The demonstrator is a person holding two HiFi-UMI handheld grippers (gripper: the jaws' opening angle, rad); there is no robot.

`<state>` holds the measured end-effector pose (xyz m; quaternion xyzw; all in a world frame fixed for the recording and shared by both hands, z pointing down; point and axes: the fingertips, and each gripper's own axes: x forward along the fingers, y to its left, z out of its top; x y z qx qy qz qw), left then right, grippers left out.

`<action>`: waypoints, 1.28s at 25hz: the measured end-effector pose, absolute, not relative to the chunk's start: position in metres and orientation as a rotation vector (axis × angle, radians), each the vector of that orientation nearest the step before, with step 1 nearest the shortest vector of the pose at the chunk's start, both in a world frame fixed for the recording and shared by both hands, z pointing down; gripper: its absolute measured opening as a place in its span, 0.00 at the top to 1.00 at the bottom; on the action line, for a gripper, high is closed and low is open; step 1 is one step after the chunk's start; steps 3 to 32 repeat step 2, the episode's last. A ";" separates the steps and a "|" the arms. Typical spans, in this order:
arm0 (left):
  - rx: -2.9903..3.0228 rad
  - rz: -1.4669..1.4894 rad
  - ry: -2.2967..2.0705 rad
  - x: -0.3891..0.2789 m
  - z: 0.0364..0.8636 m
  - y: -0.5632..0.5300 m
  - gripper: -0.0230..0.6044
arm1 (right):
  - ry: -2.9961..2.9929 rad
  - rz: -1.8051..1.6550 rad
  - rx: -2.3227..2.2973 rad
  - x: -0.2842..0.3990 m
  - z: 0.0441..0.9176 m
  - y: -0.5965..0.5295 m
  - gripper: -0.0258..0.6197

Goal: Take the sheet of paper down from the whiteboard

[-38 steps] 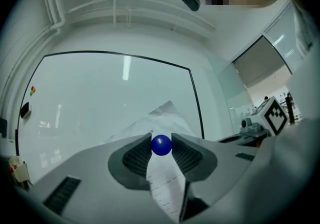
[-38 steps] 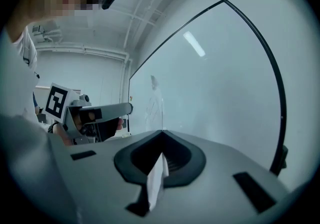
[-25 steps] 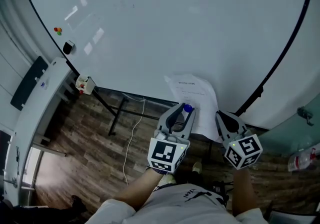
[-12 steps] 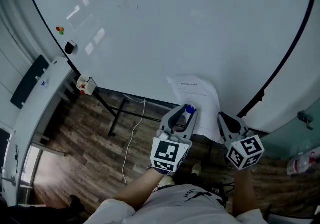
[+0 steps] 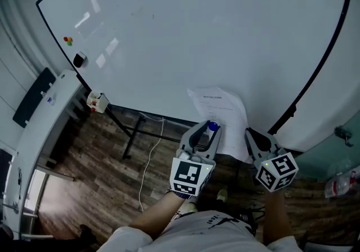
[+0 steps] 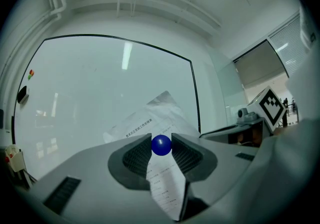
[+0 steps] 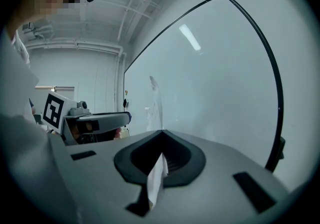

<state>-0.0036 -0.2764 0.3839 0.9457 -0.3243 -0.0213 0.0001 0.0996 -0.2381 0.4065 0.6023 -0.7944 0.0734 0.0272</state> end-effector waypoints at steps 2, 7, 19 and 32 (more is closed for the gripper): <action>2.968 -0.068 -1.023 -0.004 0.382 -0.277 0.75 | -2.456 0.223 1.855 0.099 0.404 -0.239 0.94; 2.968 -0.068 -1.023 -0.004 0.382 -0.277 0.75 | -2.456 0.223 1.855 0.099 0.404 -0.239 0.94; 2.968 -0.068 -1.023 -0.004 0.382 -0.277 0.75 | -2.456 0.223 1.855 0.099 0.404 -0.239 0.94; 2.968 -0.068 -1.023 -0.004 0.382 -0.277 0.75 | -2.456 0.223 1.855 0.099 0.404 -0.239 0.94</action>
